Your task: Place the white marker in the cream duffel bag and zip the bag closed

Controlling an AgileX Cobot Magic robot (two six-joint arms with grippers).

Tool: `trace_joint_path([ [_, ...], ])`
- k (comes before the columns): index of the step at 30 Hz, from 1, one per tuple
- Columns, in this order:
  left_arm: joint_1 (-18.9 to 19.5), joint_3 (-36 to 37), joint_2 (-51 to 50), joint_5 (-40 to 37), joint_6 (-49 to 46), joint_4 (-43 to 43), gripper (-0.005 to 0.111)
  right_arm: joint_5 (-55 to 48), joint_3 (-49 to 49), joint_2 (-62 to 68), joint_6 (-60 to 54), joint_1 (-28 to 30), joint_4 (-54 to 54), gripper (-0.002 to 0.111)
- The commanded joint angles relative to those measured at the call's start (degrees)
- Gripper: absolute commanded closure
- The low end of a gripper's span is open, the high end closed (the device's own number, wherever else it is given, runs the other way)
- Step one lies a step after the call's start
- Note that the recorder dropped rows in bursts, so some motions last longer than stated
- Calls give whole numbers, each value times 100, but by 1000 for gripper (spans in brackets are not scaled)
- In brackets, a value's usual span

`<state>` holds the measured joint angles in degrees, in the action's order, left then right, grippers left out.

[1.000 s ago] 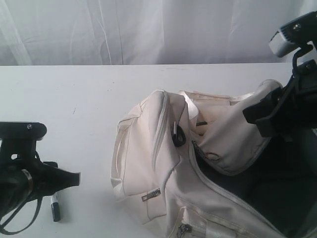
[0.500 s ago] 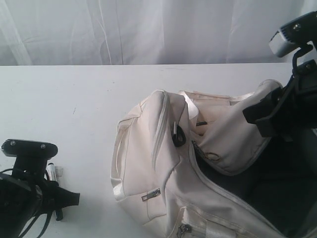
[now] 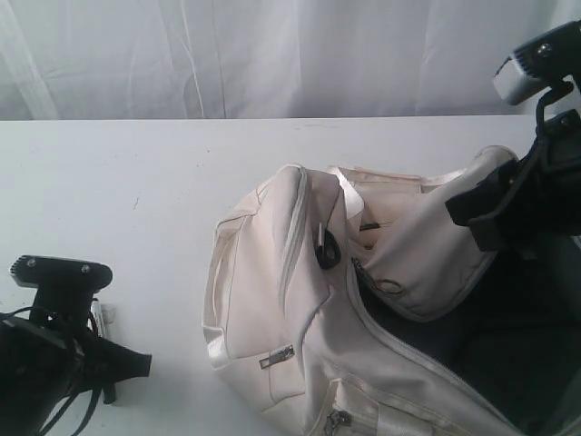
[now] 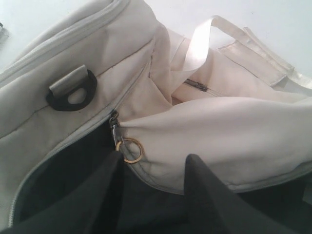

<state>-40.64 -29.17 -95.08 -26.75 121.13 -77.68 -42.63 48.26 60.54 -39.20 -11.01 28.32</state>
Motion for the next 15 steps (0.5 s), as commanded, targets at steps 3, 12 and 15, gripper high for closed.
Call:
trace_joint_path([
  [3, 3, 36, 1336, 0, -166, 104, 107, 16, -32, -43, -60, 20, 47, 70],
  [12, 3, -38, 2040, -434, 37, 1190, 43, 61, -32, -43, -96, 20, 47, 70],
  [15, 3, -237, 1851, -449, 37, 1568, 37, 89, -32, -43, -96, 20, 47, 70],
])
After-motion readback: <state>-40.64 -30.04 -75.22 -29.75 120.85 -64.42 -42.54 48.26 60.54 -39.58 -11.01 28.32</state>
